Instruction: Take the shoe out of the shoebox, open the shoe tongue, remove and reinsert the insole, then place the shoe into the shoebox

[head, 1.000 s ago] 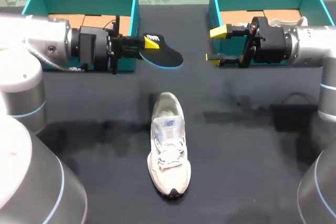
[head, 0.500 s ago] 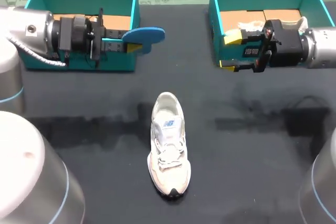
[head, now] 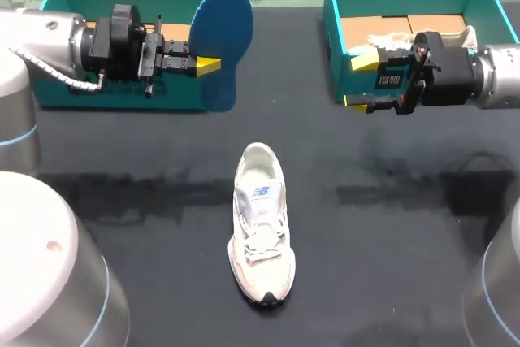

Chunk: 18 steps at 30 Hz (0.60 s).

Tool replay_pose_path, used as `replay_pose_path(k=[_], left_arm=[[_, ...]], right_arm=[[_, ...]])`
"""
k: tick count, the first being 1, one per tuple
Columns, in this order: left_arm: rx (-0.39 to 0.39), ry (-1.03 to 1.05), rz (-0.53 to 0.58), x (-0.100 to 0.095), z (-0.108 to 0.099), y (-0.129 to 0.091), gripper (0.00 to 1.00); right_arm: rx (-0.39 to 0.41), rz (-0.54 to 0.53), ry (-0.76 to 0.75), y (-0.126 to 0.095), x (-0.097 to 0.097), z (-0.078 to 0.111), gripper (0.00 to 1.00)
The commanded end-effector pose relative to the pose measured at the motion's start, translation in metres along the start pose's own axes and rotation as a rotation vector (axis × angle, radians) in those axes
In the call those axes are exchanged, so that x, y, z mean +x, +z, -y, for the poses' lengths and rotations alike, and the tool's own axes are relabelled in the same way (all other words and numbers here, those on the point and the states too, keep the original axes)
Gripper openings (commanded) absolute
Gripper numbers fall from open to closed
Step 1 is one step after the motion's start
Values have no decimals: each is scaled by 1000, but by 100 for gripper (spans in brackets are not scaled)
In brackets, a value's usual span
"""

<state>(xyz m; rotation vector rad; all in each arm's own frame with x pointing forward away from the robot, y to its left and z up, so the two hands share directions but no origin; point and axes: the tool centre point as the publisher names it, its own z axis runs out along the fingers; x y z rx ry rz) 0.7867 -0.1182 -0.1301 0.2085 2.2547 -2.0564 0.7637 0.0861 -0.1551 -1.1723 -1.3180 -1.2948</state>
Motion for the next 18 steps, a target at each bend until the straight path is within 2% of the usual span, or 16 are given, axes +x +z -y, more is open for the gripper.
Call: replay_pose_path(k=[1, 6, 11, 13, 18], left_arm=[[97, -838, 45, 1, -3, -2, 0], [99, -1087, -1, 12, -4, -1, 0], [147, -1361, -99, 23, -9, 3, 0], [133, -1375, -110, 29, -8, 4, 0], [133, -1375, -110, 29, -8, 4, 0]], right_arm=[[37, 36, -22, 3, 5, 6, 100], [51, 73, -48, 5, 7, 14, 100], [56, 87, -72, 8, 8, 18, 100], [60, 91, -82, 10, 9, 20, 100], [78, 75, -97, 16, 11, 25, 100]])
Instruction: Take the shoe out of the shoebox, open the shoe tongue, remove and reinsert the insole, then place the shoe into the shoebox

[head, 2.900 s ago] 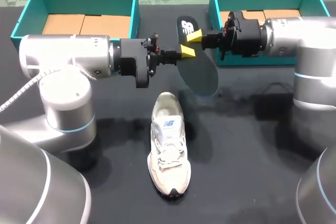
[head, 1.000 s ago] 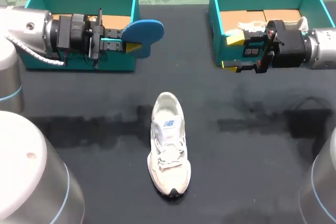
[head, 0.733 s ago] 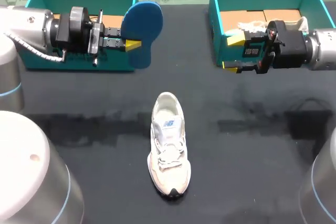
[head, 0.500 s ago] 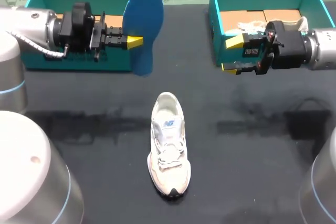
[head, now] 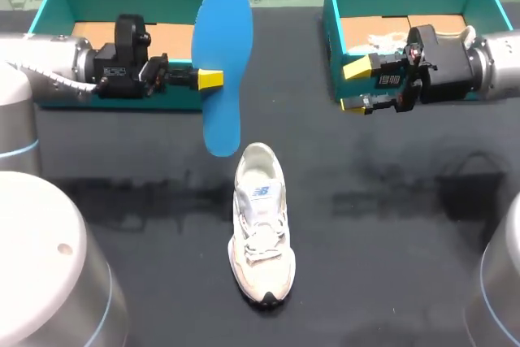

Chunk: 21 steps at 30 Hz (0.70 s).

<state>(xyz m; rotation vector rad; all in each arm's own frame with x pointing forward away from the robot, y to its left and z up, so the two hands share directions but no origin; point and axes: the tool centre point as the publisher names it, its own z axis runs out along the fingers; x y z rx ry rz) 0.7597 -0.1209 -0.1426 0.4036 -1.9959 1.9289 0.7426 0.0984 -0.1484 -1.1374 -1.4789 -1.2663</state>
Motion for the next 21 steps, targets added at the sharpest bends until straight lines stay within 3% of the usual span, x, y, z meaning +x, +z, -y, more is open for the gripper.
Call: replay_pose_path(k=[1, 5, 12, 15, 16, 21], left_arm=[[51, -783, -75, 0, 0, -1, 0], [51, -783, -75, 0, 0, -1, 0], [51, -783, -75, 0, 0, -1, 0], [59, -983, -82, -1, -6, 3, 0], [63, -1139, -88, -1, -7, 7, 0], [94, -1353, -63, -4, -11, 18, 0]], right_arm=[[11, -11, -11, 7, 3, 6, 100], [20, -36, -2, 17, 1, 11, 100], [20, -36, -2, 17, 1, 11, 100], [20, -36, -2, 17, 1, 11, 100], [20, -36, -2, 17, 1, 11, 100], [20, -36, -2, 17, 1, 11, 100]])
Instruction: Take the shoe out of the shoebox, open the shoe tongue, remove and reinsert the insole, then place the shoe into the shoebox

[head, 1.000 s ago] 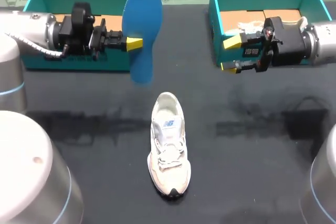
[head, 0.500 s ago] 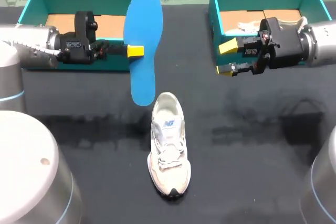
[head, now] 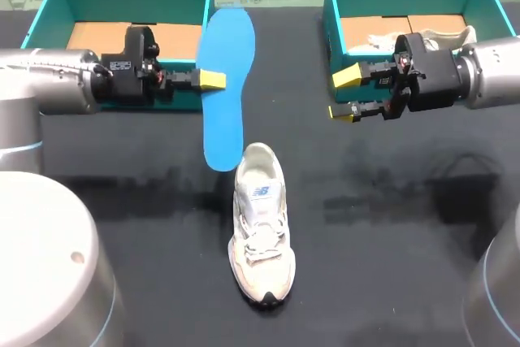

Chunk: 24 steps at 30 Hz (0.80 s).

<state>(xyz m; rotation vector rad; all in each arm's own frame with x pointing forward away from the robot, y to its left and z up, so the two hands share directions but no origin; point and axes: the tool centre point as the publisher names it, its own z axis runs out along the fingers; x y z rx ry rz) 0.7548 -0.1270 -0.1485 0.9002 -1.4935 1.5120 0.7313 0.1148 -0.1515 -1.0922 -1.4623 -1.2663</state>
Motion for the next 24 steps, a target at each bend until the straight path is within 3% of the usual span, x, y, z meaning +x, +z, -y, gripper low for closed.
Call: replay_pose_path(k=[1, 6, 15, 24], left_arm=[[79, -709, -9, -8, 1, 13, 0], [119, -801, 24, -15, -4, 24, 0], [142, -859, 87, -33, -11, 32, 0], [165, -697, 91, -46, -11, 35, 0]], right_arm=[[0, 3, 1, 0, 0, 1, 100], [0, 3, 1, 0, 0, 1, 100], [59, 120, -52, 11, 4, 3, 100], [107, 275, -41, 14, 14, 1, 100]])
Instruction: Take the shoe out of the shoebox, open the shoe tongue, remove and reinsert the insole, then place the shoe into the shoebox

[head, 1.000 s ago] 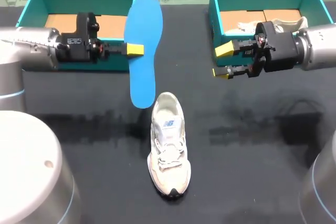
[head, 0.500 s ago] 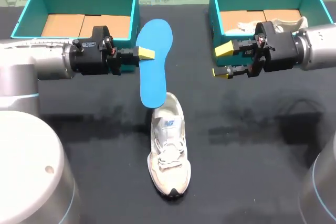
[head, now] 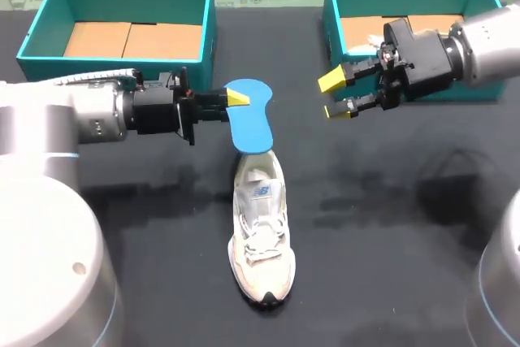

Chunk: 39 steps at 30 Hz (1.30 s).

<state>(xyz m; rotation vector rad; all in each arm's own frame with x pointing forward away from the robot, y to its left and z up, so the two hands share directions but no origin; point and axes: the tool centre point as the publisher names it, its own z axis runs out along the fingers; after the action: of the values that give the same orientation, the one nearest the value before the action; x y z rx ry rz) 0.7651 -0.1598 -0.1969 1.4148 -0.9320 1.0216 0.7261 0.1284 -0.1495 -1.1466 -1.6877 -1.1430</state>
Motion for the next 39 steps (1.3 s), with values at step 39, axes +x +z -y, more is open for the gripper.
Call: replay_pose_path(k=[39], left_arm=[[20, 361, -33, -3, 3, 18, 0]], right_arm=[[128, 648, 150, 8, 45, -7, 100]])
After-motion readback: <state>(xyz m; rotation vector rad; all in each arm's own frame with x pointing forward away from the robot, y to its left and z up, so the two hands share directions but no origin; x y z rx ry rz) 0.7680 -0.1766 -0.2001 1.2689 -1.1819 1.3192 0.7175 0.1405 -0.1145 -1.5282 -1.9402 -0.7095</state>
